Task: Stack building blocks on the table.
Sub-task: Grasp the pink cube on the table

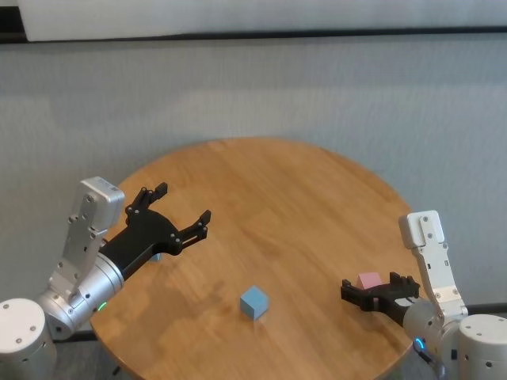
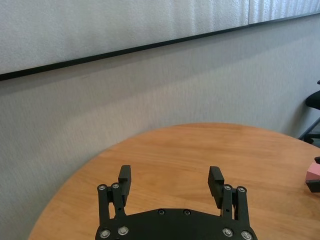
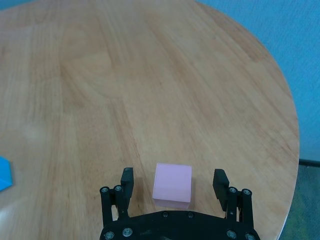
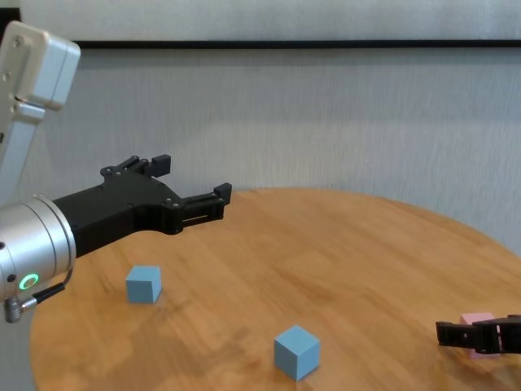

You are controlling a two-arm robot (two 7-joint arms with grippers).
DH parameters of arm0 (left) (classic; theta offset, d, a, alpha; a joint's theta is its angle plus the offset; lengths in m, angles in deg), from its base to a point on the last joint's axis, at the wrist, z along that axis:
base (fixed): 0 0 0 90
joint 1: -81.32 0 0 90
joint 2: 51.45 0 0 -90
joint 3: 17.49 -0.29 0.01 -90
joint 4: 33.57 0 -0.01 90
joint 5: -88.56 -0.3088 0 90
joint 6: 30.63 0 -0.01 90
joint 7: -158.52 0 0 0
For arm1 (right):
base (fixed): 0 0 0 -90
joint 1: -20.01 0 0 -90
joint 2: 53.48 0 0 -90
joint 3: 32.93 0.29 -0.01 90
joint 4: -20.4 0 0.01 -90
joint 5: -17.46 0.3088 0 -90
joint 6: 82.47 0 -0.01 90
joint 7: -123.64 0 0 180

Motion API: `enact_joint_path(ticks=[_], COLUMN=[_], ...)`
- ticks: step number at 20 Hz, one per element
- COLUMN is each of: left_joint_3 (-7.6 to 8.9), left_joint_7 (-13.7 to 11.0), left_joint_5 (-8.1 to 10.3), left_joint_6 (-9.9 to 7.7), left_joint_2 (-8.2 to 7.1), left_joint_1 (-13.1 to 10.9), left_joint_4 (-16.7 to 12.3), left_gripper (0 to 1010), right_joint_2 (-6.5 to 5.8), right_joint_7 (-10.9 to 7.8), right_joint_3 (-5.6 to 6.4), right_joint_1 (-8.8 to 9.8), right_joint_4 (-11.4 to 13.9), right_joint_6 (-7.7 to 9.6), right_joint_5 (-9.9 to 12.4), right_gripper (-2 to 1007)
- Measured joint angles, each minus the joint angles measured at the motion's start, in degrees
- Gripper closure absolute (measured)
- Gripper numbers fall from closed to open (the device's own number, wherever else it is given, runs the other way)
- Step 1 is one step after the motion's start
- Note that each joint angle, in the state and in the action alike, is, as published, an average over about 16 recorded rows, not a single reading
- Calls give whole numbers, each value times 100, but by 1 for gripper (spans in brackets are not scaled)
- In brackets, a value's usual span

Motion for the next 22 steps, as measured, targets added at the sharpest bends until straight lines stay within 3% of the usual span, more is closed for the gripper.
enact_joint_path(ticks=[9,22], left_joint_3=[0,0], left_joint_7=[0,0], left_joint_5=[0,0], left_joint_6=[0,0], left_joint_2=[0,0], left_joint_1=[0,0], left_joint_4=[0,0], left_gripper=[8,8], right_joint_2=[-5,-12], right_joint_7=[1,7], right_joint_3=[-3,-9], right_joint_1=[3,3], right_joint_4=[6,11], right_joint_6=[-2,-2], right_joint_5=[5,15], right_gripper=[114,519])
